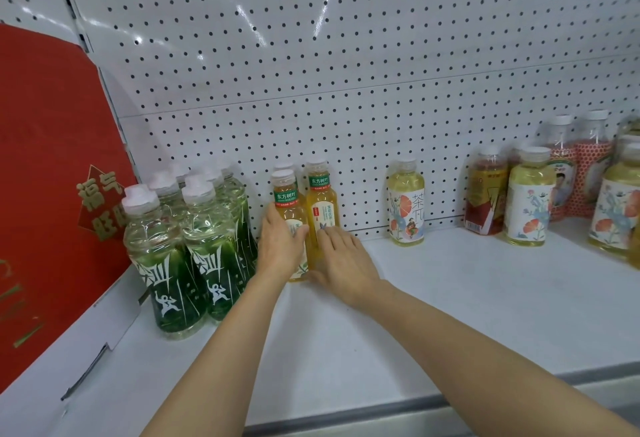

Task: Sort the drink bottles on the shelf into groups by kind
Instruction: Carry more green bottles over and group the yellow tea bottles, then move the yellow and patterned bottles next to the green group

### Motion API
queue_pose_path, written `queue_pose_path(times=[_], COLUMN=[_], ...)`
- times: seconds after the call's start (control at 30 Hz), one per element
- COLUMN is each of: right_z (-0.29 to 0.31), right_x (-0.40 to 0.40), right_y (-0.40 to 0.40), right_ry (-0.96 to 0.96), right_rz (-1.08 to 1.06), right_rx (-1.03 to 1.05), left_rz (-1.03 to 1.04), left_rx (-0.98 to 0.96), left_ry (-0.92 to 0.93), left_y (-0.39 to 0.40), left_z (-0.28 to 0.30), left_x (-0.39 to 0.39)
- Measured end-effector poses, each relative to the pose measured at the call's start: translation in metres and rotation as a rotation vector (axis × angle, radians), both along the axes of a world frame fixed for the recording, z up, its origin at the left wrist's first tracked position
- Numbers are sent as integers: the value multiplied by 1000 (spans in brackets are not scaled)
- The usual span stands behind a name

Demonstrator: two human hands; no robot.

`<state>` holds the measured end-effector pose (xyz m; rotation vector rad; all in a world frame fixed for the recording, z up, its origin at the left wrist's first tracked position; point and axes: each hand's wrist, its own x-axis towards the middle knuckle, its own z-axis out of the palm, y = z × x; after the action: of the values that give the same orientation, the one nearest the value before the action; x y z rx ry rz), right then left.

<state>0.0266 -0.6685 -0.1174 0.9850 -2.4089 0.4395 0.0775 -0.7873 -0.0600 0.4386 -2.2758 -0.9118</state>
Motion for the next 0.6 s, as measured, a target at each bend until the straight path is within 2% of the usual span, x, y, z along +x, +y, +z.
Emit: queue_pose_path(times=[0.2,0.4,0.5,0.6], right_z=[4,-4,0,8], right_x=[1,5,12,23], right_y=[10,68,119,180], right_ry=[41,102,121,138], right_rz=[-13,-88,-186,-260], right_rx=[111,95,74,35], left_rz=[46,190,130,49], left_rx=[-72,-486,-525,-480], left_ry=[-2,130,179,177], left_y=[0,41,77,124], left_z=[-10,-4,2,5], left_x=[-3,12,13,8])
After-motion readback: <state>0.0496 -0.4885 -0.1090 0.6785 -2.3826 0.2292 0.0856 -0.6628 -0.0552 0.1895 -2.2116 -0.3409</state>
